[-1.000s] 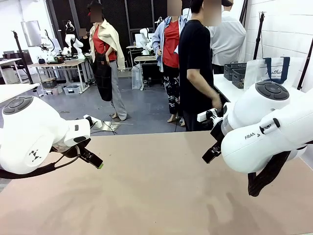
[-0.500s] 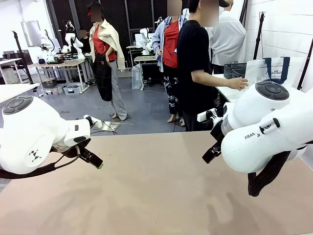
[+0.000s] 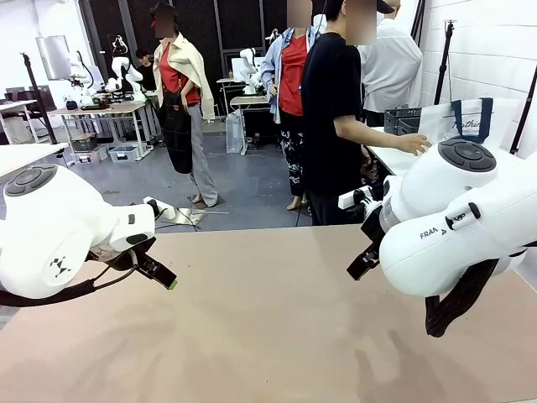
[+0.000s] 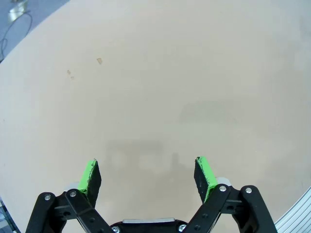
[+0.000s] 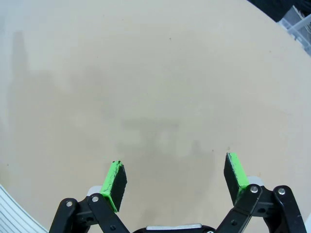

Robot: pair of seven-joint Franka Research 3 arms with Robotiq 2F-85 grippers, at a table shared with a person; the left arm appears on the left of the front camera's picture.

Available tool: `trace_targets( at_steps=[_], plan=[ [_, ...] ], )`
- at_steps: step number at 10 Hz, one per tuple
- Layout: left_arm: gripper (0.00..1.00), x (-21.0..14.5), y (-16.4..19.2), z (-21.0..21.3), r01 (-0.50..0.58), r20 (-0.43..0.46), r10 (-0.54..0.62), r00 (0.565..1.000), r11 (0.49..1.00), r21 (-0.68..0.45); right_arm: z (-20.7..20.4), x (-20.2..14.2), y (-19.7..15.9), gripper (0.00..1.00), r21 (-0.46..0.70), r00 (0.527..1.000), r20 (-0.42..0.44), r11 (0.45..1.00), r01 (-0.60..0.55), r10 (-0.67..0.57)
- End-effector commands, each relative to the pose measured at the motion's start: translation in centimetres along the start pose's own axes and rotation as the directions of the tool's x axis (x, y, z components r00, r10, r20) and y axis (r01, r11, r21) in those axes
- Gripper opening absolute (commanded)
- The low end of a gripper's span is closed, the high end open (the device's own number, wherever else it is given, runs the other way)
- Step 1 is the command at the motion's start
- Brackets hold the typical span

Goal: Transfer purchased items from the store into the shopping bag.
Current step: Open the Reusable shopping bag in the center of the table.

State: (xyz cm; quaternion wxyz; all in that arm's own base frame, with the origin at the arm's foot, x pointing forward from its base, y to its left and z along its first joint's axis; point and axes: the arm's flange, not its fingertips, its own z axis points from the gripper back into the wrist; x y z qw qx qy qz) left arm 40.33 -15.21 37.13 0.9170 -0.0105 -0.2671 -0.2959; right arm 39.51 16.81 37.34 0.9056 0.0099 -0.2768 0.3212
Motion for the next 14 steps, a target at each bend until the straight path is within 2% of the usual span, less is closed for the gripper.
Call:
trace_targets(
  at_steps=[1,14],
  plan=[
    [1.00,-0.03,0.10,0.01,-0.002,0.000,0.002,1.000,1.000,0.001,0.00,0.00,-0.01,1.00,0.000,1.000,0.000,1.000,0.000,0.000],
    [1.00,-0.03,0.10,0.01,-0.002,0.000,0.002,1.000,1.000,0.001,0.00,0.00,-0.01,1.00,0.000,1.000,0.000,1.000,0.000,0.000]
  ],
)
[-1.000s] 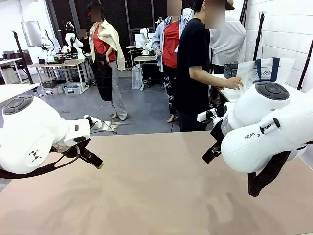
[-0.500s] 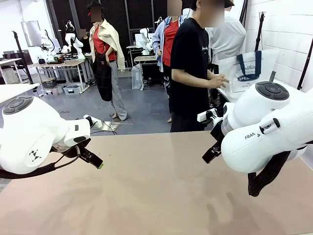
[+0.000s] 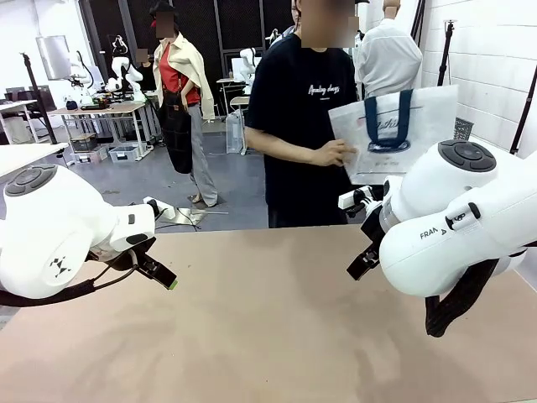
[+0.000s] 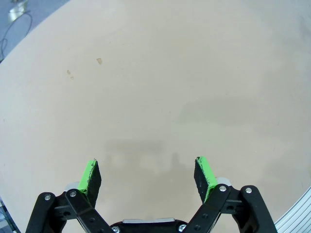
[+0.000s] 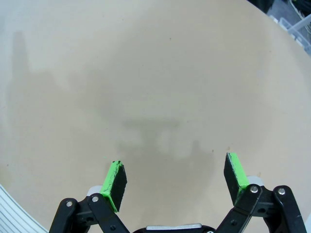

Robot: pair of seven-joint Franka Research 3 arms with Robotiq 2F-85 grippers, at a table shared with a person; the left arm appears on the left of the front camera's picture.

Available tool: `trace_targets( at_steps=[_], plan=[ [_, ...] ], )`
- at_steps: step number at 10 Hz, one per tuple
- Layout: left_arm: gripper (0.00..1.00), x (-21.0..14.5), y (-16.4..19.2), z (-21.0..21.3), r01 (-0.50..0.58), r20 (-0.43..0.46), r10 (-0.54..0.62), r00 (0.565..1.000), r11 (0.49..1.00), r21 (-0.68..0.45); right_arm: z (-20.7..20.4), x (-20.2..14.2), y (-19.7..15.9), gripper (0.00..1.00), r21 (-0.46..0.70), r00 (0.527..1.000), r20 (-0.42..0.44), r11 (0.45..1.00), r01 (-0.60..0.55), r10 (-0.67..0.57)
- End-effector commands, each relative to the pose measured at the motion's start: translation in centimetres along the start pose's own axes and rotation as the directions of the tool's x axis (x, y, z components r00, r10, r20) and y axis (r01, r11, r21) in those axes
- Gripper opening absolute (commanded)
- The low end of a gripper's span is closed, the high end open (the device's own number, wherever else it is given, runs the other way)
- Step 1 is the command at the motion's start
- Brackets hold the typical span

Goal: Transfer purchased items from the store into the shopping bag.
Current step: Open the Reusable shopping bag in the center of the table.

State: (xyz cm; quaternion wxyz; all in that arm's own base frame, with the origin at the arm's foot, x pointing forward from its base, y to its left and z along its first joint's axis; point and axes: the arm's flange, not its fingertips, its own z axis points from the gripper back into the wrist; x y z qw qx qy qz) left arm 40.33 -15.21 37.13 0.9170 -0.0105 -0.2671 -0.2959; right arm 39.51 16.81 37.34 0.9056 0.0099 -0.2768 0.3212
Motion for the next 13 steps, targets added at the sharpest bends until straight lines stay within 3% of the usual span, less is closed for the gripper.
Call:
trace_targets(
  at_steps=[1,13],
  plan=[
    [1.00,-0.03,0.10,0.01,-0.002,0.000,0.002,1.000,1.000,0.001,0.00,0.00,-0.01,1.00,0.000,1.000,0.000,1.000,0.000,0.000],
    [1.00,-0.03,0.10,0.01,-0.002,0.000,0.002,1.000,1.000,0.001,0.00,0.00,-0.01,1.00,0.000,1.000,0.000,1.000,0.000,0.000]
  ],
)
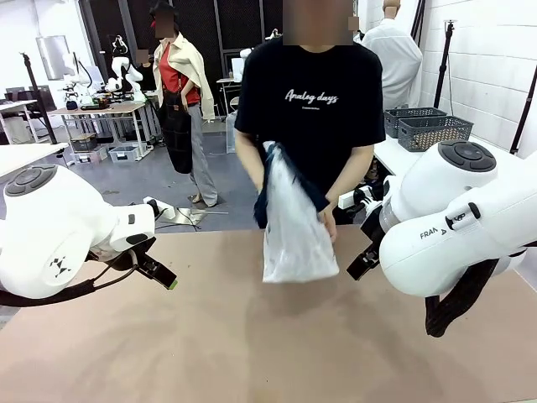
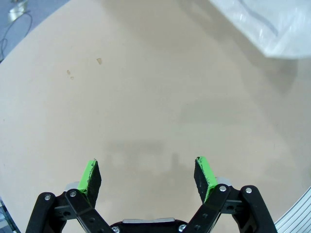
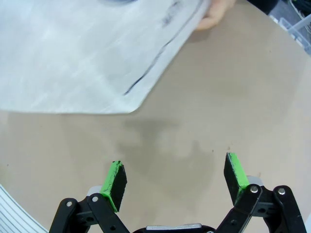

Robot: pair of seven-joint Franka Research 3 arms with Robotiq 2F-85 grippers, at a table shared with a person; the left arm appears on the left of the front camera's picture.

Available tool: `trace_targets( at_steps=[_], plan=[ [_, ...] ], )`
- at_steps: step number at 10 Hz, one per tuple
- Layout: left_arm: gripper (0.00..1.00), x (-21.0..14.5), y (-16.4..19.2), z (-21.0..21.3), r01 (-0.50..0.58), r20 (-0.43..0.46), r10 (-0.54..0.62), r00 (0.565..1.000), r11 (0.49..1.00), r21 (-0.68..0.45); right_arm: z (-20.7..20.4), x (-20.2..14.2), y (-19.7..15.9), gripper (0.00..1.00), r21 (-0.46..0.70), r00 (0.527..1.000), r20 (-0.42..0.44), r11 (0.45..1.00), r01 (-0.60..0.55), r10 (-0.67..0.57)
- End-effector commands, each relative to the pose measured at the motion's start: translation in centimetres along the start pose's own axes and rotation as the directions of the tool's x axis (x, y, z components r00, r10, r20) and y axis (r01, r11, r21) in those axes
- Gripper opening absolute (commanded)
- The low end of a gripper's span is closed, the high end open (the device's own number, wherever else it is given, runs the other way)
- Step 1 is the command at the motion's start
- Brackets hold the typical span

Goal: Transfer purchased items from the store into the shopping bag.
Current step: Open the Reusable shopping bag in the center of the table.

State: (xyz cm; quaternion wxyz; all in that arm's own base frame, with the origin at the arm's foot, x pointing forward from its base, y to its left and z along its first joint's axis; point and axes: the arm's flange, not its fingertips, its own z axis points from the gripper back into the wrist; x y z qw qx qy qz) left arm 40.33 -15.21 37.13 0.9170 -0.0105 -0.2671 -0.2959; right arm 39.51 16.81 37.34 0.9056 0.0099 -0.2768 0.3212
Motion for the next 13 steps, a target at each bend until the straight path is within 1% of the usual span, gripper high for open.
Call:
trace_targets(
  at_steps=[1,13],
  plan=[
    [1.00,-0.03,0.10,0.01,-0.002,0.000,0.002,1.000,1.000,0.001,0.00,0.00,-0.01,1.00,0.000,1.000,0.000,1.000,0.000,0.000],
    [1.00,-0.03,0.10,0.01,-0.002,0.000,0.002,1.000,1.000,0.001,0.00,0.00,-0.01,1.00,0.000,1.000,0.000,1.000,0.000,0.000]
  ],
)
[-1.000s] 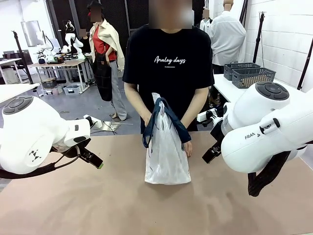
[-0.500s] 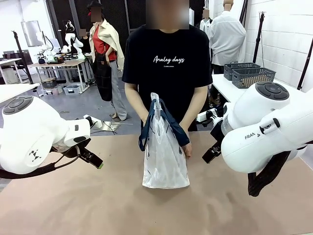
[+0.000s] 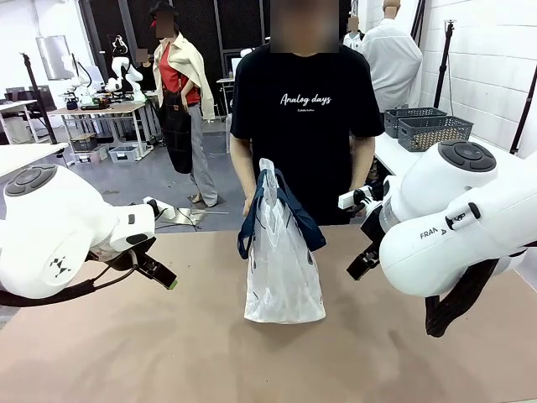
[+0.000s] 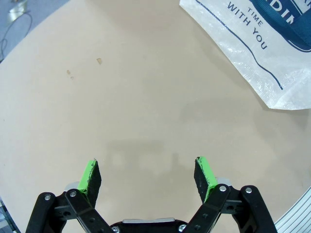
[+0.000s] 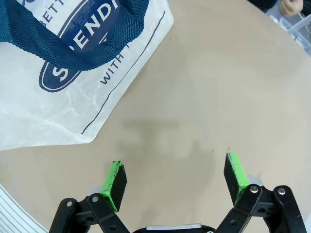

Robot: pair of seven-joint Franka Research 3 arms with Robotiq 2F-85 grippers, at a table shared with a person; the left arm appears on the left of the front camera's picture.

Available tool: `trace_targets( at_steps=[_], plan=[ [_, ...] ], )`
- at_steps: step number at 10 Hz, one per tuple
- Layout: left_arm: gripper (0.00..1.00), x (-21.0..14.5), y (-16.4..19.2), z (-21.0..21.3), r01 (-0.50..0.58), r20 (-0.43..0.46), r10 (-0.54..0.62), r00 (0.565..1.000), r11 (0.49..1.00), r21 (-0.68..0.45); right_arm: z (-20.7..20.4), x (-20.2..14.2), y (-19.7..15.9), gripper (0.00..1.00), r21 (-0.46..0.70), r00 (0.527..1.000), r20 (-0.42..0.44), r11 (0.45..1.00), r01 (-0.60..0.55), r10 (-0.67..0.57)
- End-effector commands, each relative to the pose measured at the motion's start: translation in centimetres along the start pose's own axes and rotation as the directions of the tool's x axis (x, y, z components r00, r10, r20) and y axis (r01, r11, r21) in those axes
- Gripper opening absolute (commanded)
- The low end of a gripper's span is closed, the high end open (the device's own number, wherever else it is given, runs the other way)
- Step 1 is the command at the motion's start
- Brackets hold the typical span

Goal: Transfer purchased items from the store into the shopping bag.
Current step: Open the Reusable shopping bag in the center of the table.

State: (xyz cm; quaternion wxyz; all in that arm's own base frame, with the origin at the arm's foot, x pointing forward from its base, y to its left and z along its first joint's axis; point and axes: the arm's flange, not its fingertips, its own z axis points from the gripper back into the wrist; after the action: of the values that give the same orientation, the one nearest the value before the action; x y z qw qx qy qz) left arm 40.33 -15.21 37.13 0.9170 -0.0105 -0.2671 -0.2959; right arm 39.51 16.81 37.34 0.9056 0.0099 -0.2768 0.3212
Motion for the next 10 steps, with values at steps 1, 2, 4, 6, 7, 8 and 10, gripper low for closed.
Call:
trace_targets(
  at_steps=[1,2,4,6,7,8,10],
  plan=[
    [1.00,0.0,0.1,0.0,-0.002,0.000,0.002,1.000,1.000,0.001,0.0,0.0,0.0,1.00,0.000,1.000,0.000,1.000,0.000,0.000],
    [1.00,0.0,0.1,0.0,-0.002,0.000,0.002,1.000,1.000,0.001,0.0,0.0,0.0,1.00,0.000,1.000,0.000,1.000,0.000,0.000],
    [1.00,0.0,0.1,0.0,-0.002,0.000,0.002,1.000,1.000,0.001,0.0,0.0,0.0,1.00,0.000,1.000,0.000,1.000,0.000,0.000],
    [1.00,0.0,0.1,0.0,-0.002,0.000,0.002,1.000,1.000,0.001,0.0,0.0,0.0,1.00,0.000,1.000,0.000,1.000,0.000,0.000],
    [1.00,0.0,0.1,0.0,-0.002,0.000,0.002,1.000,1.000,0.001,0.0,0.0,0.0,1.00,0.000,1.000,0.000,1.000,0.000,0.000],
    [1.00,0.0,0.0,0.0,0.000,0.000,0.000,1.000,1.000,0.000,0.0,0.0,0.0,1.00,0.000,1.000,0.000,1.000,0.000,0.000],
    [1.00,1.0,0.4,1.9,-0.058,-0.034,0.057,0.998,0.997,-0.054,0.6,0.9,0.1,1.00,0.047,0.999,-0.033,0.998,0.035,-0.034]
  ],
)
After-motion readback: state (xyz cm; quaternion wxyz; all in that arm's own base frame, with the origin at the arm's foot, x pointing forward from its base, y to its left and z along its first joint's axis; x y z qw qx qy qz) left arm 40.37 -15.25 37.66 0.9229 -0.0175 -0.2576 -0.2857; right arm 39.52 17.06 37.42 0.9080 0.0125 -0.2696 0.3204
